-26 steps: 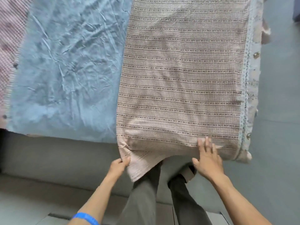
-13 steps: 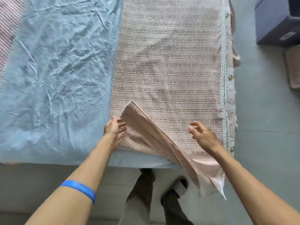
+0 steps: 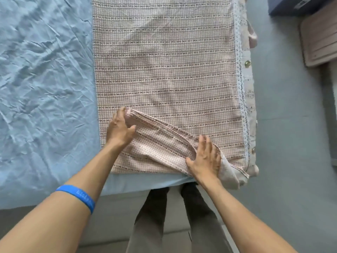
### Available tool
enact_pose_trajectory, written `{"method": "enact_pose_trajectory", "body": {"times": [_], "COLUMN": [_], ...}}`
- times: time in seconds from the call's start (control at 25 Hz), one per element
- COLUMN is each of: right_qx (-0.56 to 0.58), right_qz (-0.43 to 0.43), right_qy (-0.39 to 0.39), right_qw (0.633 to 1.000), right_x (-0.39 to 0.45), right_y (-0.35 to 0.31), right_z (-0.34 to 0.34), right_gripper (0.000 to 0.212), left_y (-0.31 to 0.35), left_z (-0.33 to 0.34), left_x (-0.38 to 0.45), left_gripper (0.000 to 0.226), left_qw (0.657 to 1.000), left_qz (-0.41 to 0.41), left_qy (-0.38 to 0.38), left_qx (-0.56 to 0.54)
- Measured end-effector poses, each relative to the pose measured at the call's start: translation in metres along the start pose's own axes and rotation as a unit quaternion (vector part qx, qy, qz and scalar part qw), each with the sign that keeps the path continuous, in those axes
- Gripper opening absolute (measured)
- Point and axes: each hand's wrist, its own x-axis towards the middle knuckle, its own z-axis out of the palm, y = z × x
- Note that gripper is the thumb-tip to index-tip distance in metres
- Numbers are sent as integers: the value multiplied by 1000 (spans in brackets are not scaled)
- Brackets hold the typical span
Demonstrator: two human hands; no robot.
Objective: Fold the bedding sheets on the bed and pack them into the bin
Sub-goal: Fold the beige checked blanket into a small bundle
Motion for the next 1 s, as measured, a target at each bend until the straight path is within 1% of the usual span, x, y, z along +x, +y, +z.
{"method": "enact_pose_trajectory", "body": {"times": [0.04,0.08,0.12,0.16,0.2,0.24,0.32,0.36,0.44,0.52,0.6,0.64,0.72,0.8,0.88,0.96,1.0], "right_qx": [-18,-45,-79,-110,-134,-157,-183,-182,-146,-34,80,105,124,125,133,122,118], "right_qz": [3,3,1,10,35,64,117,129,123,94,44,14,-45,-86,-87,-73,-74], "right_qy": [10,27,46,55,47,30,-6,-24,-44,-54,-75,-66,-27,2,31,56,54], "right_qw": [1000,999,996,992,989,985,976,974,981,993,993,992,991,988,987,988,989], "right_x": [4,6,7,7,4,0,-12,-17,-18,-9,6,19,60,106,151,186,199], "right_y": [-1,2,10,23,42,64,110,129,154,170,181,182,175,154,133,119,111], "right_z": [3,5,6,4,1,-3,-10,-15,-29,-51,-76,-92,-133,-172,-194,-194,-189], "right_gripper": [94,89,81,71,61,53,41,38,31,20,14,15,15,23,27,26,24], "left_y": [3,3,2,-2,-6,-8,-4,-2,3,0,-8,-9,-2,8,18,23,21], "left_z": [0,5,5,4,3,-1,-6,-8,-11,-13,-22,-29,-45,-58,-65,-64,-62], "left_x": [3,8,10,13,13,12,8,5,-3,-8,-10,-8,6,26,47,64,72], "left_gripper": [40,20,9,20,28,30,25,21,13,6,10,12,15,14,13,12,12], "left_qw": [999,997,995,992,988,983,973,968,962,948,930,924,917,908,905,907,911], "left_qz": [-16,-27,-21,-7,3,13,21,19,15,3,-18,-26,-37,-49,-58,-67,-69], "left_qy": [-8,-20,-29,-31,-28,-17,-2,1,-3,-28,-51,-44,-12,39,93,129,141], "left_qx": [-36,-67,-91,-119,-152,-183,-229,-249,-274,-316,-364,-378,-398,-414,-412,-394,-382]}}
